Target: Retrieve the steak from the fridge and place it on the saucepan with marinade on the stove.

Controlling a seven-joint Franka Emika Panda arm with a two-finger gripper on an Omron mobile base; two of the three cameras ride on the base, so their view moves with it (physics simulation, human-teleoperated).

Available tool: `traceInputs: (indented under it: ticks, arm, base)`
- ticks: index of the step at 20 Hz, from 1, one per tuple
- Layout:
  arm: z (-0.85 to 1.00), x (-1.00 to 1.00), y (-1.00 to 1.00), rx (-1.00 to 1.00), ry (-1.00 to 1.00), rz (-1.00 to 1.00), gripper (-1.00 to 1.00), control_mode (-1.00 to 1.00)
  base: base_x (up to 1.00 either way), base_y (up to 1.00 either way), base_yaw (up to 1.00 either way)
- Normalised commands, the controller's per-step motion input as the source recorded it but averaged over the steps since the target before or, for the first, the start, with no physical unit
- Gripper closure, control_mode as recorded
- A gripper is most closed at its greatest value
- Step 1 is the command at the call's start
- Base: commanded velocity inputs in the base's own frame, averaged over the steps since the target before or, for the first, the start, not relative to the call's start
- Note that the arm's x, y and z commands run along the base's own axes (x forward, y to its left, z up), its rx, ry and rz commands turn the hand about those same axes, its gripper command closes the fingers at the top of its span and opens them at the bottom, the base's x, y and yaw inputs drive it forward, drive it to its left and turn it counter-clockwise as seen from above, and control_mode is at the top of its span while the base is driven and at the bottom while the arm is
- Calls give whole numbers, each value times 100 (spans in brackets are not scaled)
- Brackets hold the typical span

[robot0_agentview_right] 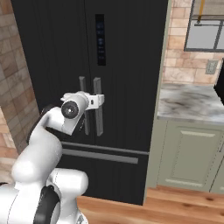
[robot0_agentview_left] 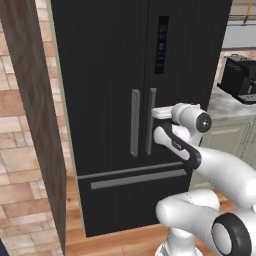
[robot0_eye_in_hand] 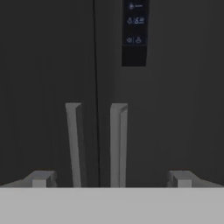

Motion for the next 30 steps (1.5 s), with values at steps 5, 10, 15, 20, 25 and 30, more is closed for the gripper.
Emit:
traceInputs:
  ticks: [5, 10, 15, 20, 25, 30]
  arm:
    - [-5, 38, 0, 0, 0, 0, -100, -100]
    - [-3, 37, 0, 0, 0, 0, -100, -100]
    - [-2, 35, 0, 0, 0, 0, -100, -100]
    - [-2, 36, 0, 0, 0, 0, -100, -100]
    - [0, 37, -1, 0, 0, 0, -100, -100]
    - [0, 40, -1, 0, 0, 0, -100, -100]
  base:
    - [0, 0, 0]
    - [0, 0, 0]
    - [0, 0, 0]
    - [0, 0, 0]
    - [0, 0, 0]
    - [0, 0, 0]
